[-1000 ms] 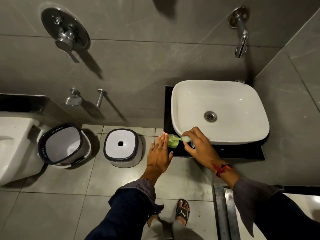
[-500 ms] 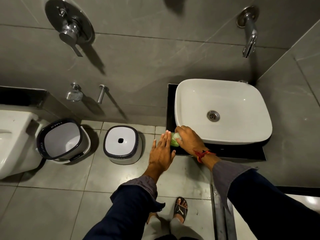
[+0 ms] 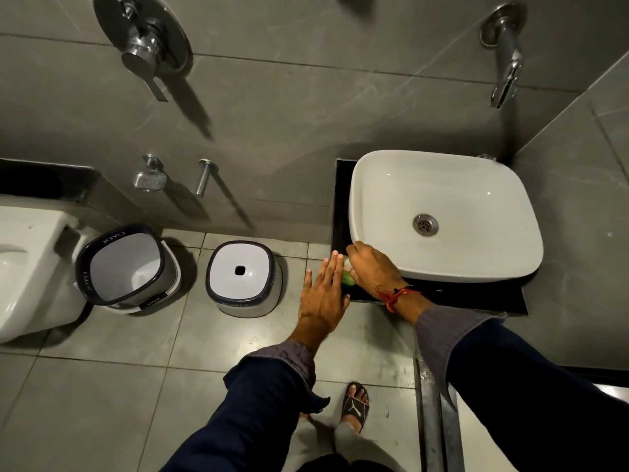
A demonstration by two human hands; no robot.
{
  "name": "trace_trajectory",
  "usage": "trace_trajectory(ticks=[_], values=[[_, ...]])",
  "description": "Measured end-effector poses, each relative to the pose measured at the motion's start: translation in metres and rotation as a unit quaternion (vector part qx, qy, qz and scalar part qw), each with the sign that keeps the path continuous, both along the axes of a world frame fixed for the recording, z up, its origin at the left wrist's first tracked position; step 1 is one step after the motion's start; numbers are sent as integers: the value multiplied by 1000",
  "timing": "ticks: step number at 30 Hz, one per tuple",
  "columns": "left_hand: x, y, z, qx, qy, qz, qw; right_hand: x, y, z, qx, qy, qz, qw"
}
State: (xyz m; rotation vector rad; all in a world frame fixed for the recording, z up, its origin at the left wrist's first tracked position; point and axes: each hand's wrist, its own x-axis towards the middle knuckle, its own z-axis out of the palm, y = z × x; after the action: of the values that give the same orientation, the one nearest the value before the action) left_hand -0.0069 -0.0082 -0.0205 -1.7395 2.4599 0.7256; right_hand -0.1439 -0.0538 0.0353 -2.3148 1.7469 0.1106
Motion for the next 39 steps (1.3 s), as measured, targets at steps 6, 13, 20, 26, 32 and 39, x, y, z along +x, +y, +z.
trace_trajectory(ticks=[6, 13, 20, 26, 32, 39], values=[[-2, 2, -3, 6, -16, 0, 1000, 6, -1, -5, 4, 35, -27, 999], [-2, 4, -3, 0, -21, -1, 1000, 5, 19, -9, -21, -91, -117, 989], [-2, 5, 2, 6, -6, 3, 1000, 10, 16, -5, -16, -40, -185, 982], [-3, 4, 2, 2, -16, -1, 1000, 18, 29, -8, -66, -183, -256, 947], [-5, 3, 0, 2, -32, -6, 999, 14, 25, -10, -42, -152, -308, 938], [-9, 4, -2, 0, -47, -3, 999, 21, 38, -16, -71, -258, -317, 910]])
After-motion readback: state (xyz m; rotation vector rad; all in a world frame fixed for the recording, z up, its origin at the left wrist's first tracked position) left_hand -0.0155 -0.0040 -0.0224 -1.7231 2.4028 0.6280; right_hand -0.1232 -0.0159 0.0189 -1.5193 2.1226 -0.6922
